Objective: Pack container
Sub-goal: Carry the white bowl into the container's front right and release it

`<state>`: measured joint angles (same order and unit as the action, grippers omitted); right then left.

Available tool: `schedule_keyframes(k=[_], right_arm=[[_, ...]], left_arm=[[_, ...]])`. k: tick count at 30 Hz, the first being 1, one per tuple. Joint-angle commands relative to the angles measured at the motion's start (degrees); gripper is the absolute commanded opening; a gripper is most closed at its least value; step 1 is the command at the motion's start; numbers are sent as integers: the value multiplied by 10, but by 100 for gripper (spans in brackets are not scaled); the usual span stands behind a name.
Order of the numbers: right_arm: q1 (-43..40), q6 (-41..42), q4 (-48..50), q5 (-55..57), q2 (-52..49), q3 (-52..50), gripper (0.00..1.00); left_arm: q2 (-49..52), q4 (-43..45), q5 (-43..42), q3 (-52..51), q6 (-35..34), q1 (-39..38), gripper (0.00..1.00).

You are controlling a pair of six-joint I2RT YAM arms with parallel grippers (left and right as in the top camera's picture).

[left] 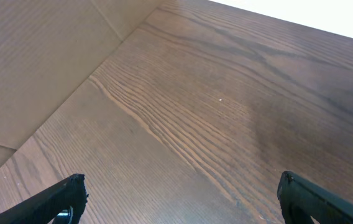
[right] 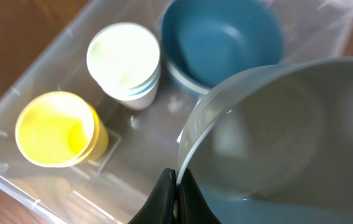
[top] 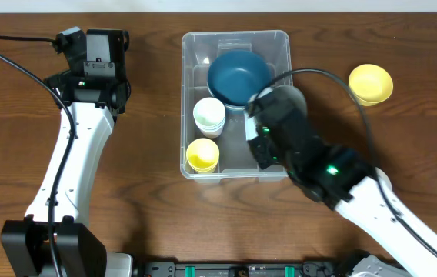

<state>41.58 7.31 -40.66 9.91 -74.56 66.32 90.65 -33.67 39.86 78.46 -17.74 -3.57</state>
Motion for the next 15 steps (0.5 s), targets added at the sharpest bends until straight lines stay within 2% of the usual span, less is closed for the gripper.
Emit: schedule_keyframes(k=[1,2,3,4,5,6,7,9,15], right_arm=[[12,-7,2,5,-35,4,1],[13,-5,2,4,-44,4,1],[12,-5,2,-2,-51,4,6],[12,-5,2,-9,-57,4,19],[12,-5,3,-12,-62,4,41],[12,-5,5,-15,-64,4,59],[12,-5,7,-16,-64,4,64],[12,-5,14,-16,-60,4,71],[11,-4,14,-2,-30,8,73]], left_arm=[[-9,-1,13,2,3,2,98],[-9,-2,13,2,3,2,98],[-9,-1,13,2,3,2,98],[-9,-1,13,2,3,2,98],[-9,-1,13,2,3,2,98],[-9,-1,13,2,3,2,98],[-9,-1,13,2,3,2,98],[-9,-1,13,2,3,2,98],[-9,-2,13,2,3,2,98]])
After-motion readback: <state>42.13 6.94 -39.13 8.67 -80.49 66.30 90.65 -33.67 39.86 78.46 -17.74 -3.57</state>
